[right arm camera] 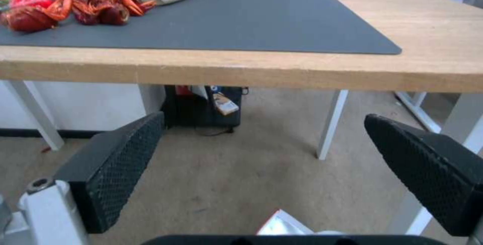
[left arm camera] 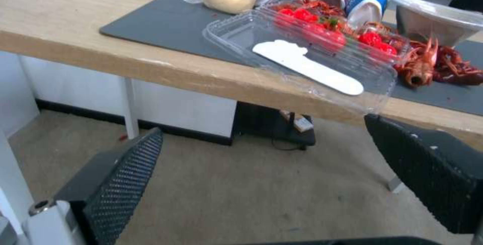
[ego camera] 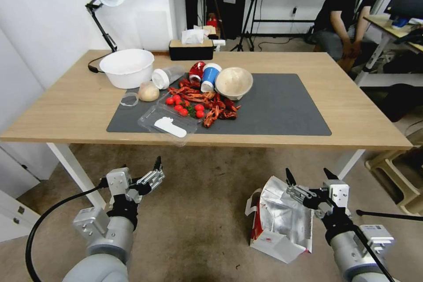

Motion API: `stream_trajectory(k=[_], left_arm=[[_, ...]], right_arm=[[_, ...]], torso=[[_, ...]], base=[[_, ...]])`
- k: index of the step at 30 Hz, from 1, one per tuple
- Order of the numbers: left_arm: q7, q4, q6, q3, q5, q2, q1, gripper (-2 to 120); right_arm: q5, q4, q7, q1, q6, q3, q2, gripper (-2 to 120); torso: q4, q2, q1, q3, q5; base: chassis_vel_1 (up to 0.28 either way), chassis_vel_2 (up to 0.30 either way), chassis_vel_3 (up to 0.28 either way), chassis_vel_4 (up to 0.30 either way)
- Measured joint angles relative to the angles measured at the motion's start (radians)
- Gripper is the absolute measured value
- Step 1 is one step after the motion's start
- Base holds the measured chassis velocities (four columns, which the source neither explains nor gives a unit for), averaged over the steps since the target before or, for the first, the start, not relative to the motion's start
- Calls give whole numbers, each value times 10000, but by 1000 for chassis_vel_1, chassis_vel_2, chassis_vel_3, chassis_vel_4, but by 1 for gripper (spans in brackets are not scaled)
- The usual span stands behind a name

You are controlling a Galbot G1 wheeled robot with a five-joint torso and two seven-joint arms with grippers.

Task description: Pick up the food delivery bag from the floor and place it on the table.

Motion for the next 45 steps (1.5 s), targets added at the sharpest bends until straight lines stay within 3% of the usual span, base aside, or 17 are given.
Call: stream_trajectory(k=[35,45], left_arm=[[154,25,-11,-10,114,-10,9,100],[153,29,-20,-11,114,-10,4,100]], right_arm=[[4,-30,27,-15,46,34,-9,100],[4,-9,27,-28,46,42,-9,100]], torso=[[0,-1580,-662,-918,0],[0,-1754,-740,-1013,0]], base=[[0,0,0,0],[0,0,0,0]])
